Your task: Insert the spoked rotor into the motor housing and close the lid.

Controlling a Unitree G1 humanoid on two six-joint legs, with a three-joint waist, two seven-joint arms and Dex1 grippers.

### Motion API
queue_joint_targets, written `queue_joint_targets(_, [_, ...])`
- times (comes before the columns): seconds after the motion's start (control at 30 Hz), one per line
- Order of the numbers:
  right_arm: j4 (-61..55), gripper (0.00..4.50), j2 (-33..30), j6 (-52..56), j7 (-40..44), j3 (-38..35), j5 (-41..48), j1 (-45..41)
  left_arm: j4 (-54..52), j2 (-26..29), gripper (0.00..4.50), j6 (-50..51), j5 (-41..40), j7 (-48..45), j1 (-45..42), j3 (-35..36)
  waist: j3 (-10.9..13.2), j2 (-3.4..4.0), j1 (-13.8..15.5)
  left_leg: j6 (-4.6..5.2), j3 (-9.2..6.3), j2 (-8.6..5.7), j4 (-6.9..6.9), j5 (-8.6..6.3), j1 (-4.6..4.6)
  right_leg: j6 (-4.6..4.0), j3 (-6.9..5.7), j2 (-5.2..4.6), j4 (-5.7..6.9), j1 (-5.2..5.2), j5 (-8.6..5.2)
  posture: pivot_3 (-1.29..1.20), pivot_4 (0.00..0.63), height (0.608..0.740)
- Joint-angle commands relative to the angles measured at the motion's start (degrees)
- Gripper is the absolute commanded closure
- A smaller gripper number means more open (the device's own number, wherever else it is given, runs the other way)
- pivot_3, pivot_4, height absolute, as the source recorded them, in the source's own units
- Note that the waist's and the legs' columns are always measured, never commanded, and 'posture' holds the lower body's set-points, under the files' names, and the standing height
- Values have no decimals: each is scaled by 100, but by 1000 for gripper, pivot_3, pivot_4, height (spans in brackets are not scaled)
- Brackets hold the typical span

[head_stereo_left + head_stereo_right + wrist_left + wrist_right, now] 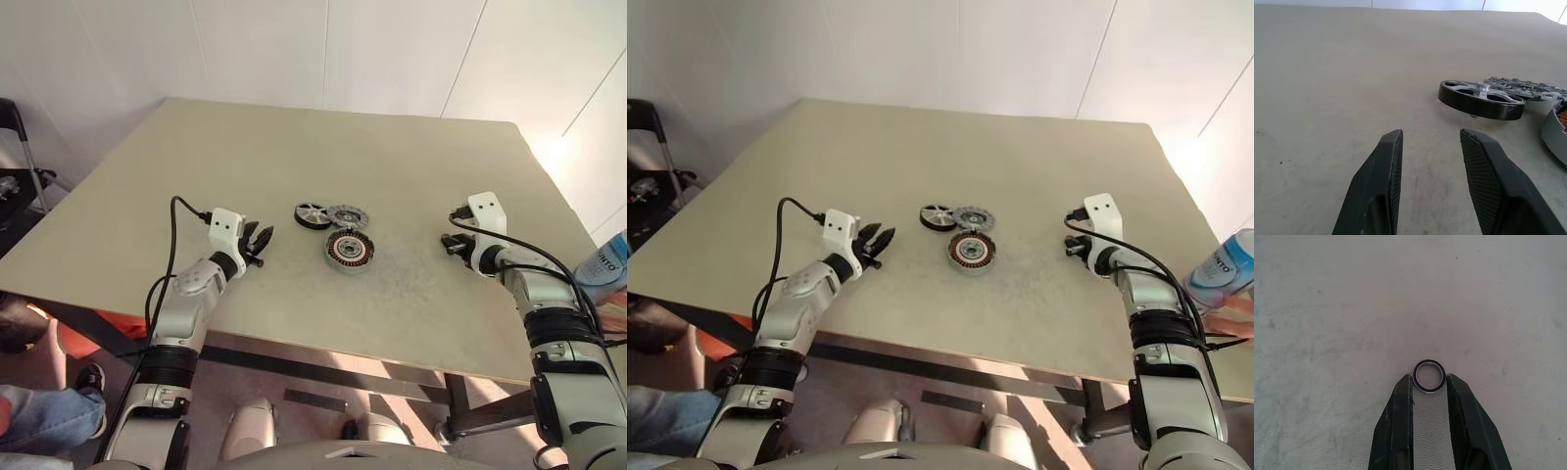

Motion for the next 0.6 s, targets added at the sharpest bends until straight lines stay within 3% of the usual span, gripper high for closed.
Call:
queue_joint_targets(0.03, [-42,3812,-13,115,14,-38,-42,55,-139,19,2593,-57,1,32,-133,21,0,0,-3,0,0,0,0,0,0,0,0,0,0,0,0,0,0,740])
queue_joint_targets(0.3, [-2862,3812,199,643,1048,362,609,518,-52,-81,2593,207,-118,67,-315,46,26,27,-60,-4,1,1,-12,4,-40,-28,4,2,6,-53,16,0,0,740])
queue_joint_targets(0.6, [-3658,3812,907,1207,1016,1043,607,296,36,-201,2593,506,-120,138,-511,36,30,25,-33,-6,1,4,-13,5,-49,-33,2,4,6,-60,13,0,0,740])
